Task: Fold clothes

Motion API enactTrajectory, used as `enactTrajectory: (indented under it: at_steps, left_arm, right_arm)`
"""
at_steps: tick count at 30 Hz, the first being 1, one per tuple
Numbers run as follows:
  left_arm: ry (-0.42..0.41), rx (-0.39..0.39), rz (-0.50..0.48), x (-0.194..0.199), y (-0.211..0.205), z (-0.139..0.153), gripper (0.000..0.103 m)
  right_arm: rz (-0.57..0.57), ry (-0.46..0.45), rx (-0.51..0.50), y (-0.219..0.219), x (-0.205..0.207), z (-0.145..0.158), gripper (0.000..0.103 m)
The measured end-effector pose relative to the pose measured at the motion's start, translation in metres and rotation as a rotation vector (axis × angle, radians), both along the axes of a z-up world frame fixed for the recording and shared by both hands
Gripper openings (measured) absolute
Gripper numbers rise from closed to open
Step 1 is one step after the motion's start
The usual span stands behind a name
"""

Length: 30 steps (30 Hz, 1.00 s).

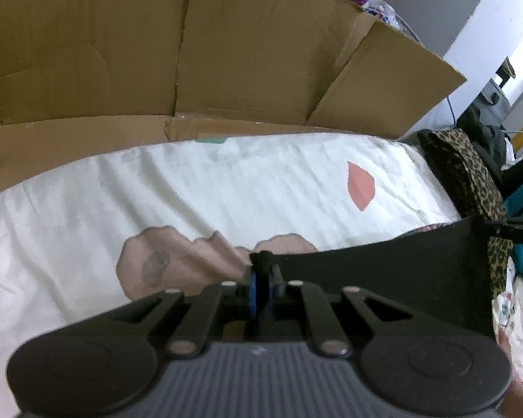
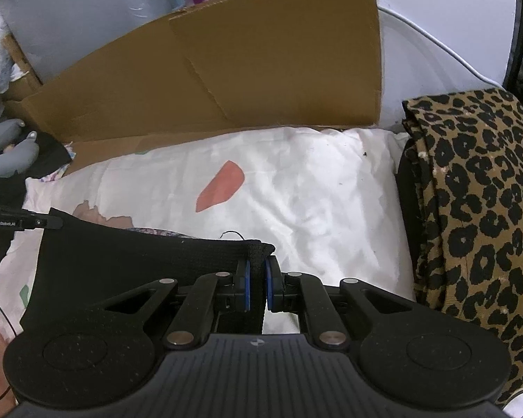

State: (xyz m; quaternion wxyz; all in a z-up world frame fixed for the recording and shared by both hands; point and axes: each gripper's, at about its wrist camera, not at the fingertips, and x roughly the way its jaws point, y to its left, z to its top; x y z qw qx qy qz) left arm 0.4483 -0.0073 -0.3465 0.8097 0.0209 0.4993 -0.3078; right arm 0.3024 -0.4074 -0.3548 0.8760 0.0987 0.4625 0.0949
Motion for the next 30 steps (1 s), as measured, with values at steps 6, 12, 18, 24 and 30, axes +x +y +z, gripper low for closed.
enactTrajectory:
  at_steps: [6, 12, 18, 24, 30]
  left_arm:
    - [0.019, 0.023, 0.006, 0.007, -0.008, -0.024, 0.008]
    - [-0.008, 0.073, 0.061, 0.005, -0.003, -0.015, 0.017]
    - [-0.039, 0.034, 0.037, -0.014, -0.008, 0.016, 0.025]
    - [-0.058, -0.003, -0.034, -0.043, -0.034, 0.03, 0.033]
    - [-0.027, -0.02, -0.144, -0.065, -0.061, 0.012, 0.03]
  right_arm:
    - [-0.019, 0.031, -0.009, -0.002, 0.009, -0.017, 0.007]
    - [-0.026, 0.006, -0.098, 0.002, 0.008, -0.017, 0.011]
    - [0.019, -0.064, -0.088, 0.012, -0.004, 0.002, 0.011]
    - [0.131, -0.086, -0.048, 0.046, -0.012, 0.008, 0.011]
    - [0.228, -0.075, -0.041, 0.08, -0.018, -0.001, 0.012]
